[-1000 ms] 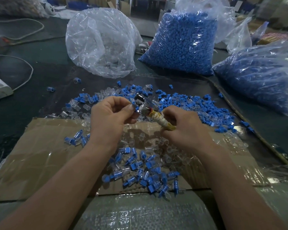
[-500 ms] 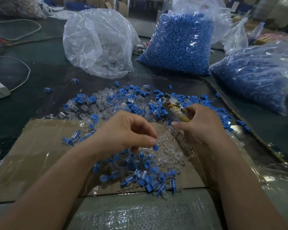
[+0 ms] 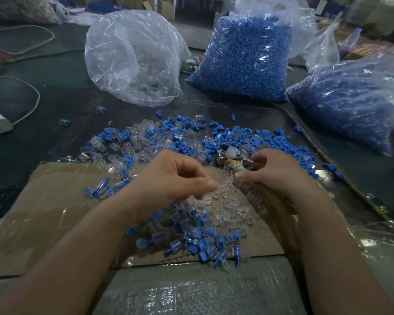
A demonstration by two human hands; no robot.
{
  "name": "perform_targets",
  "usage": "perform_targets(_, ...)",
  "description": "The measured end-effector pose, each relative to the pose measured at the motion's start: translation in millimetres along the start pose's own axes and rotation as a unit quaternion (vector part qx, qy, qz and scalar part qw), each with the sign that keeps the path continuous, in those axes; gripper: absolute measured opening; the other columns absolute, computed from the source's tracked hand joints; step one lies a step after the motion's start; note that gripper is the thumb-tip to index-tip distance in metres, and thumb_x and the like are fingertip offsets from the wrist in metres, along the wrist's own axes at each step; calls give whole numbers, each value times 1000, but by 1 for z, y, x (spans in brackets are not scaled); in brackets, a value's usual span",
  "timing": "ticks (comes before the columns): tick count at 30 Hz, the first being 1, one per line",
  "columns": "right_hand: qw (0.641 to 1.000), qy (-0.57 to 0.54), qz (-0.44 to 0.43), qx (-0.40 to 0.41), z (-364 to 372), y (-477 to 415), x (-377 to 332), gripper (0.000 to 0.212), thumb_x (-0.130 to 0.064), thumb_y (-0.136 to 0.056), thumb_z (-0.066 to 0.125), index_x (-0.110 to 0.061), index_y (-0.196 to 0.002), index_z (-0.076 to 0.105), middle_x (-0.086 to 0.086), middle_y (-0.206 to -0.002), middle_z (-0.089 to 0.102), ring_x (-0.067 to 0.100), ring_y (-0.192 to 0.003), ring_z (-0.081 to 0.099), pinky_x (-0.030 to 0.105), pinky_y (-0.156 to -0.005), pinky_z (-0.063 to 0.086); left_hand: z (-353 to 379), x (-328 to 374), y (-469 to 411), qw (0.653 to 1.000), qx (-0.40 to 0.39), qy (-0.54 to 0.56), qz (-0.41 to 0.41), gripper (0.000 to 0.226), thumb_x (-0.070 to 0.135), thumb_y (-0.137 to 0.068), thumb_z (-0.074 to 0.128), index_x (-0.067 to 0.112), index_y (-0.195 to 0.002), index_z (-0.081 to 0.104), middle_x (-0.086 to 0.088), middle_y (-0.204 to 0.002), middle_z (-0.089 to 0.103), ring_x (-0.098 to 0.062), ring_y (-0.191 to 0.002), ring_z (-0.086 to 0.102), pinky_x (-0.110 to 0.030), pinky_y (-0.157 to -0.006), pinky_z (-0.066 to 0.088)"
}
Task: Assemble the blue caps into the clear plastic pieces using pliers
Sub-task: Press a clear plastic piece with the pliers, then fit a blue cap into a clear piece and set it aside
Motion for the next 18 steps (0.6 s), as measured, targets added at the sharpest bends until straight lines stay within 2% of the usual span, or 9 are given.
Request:
perform_targets(3, 1000, 7, -2, -9, 1, 0, 1, 67, -58, -63, 71, -24, -119, 53, -10, -98, 50, 7, -82, 44, 26, -64, 31, -14, 0, -2, 993, 112, 41, 13, 26, 39, -51, 69, 14, -58, 67, 2, -49, 60, -2, -37, 41, -11, -37, 34)
perform_targets(7, 1000, 14, -10, -12, 2, -1, 0, 58, -63, -68, 63, -26, -112, 57, -21, -79, 43, -3, -69, 38, 20, -54, 27, -27, -3, -1, 971, 229, 73, 5, 19, 28, -62, 68, 10, -62, 65, 3, -47, 57, -2, -34, 38, -11, -35, 31)
perform_targets(9, 1000, 11, -12, -13, 2, 1, -2, 53, -63, -70, 61, -24, -106, 59, -20, -79, 46, -3, -69, 39, 20, -54, 29, -32, -6, 0, 958, 276, 79, -6, 15, 21, -71, 68, 11, -61, 63, 5, -46, 57, -2, -33, 37, -12, -34, 31)
perform_targets(11, 1000, 12, -18, 8, 0, 3, -6, 55, -61, -73, 60, -21, -111, 59, -10, -99, 58, 4, -78, 48, 23, -65, 38, -36, -8, 1, 947, 312, 79, -13, 16, 17, -77, 67, 10, -63, 64, 6, -44, 56, -2, -33, 37, -12, -35, 32)
perform_targets(12, 998, 11, -36, 45, -2, 5, -12, 55, -57, -75, 61, -20, -116, 58, -4, -112, 59, 10, -90, 52, 26, -75, 38, -38, -9, 1, 943, 323, 80, -15, 17, 17, -78, 67, 10, -62, 64, 7, -44, 56, -2, -33, 37, -12, -35, 32)
perform_targets(14, 982, -3, -129, 137, -8, 11, -33, 50, -46, -82, 60, -18, -124, 55, 0, -127, 55, 15, -112, 49, 27, -89, 31, -38, -9, 2, 940, 332, 79, -17, 19, 17, -79, 67, 10, -62, 63, 7, -43, 55, -2, -33, 37, -12, -35, 32)
perform_targets(15, 970, -8, -183, 159, -7, 15, -46, 46, -40, -85, 59, -17, -125, 55, 1, -128, 55, 15, -117, 47, 26, -94, 29, -38, -9, 2, 939, 334, 78, -18, 19, 17, -79, 67, 10, -62, 63, 7, -43, 55, -3, -33, 37, -12, -35, 32)
perform_targets(18, 954, 62, -268, 122, 13, 16, -74, 44, -28, -91, 53, -20, -133, 46, 0, -138, 46, 14, -128, 36, 33, -110, 16, -37, -9, 2, 937, 339, 79, -20, 21, 17, -79, 67, 11, -60, 62, 7, -43, 55, -3, -33, 38, -12, -35, 32)
Point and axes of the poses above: each hand's wrist, its own y-axis away from the middle knuckle, its own z-axis out of the palm, x = y × z, the point moved 5 cm from there along -y, towards the middle knuckle
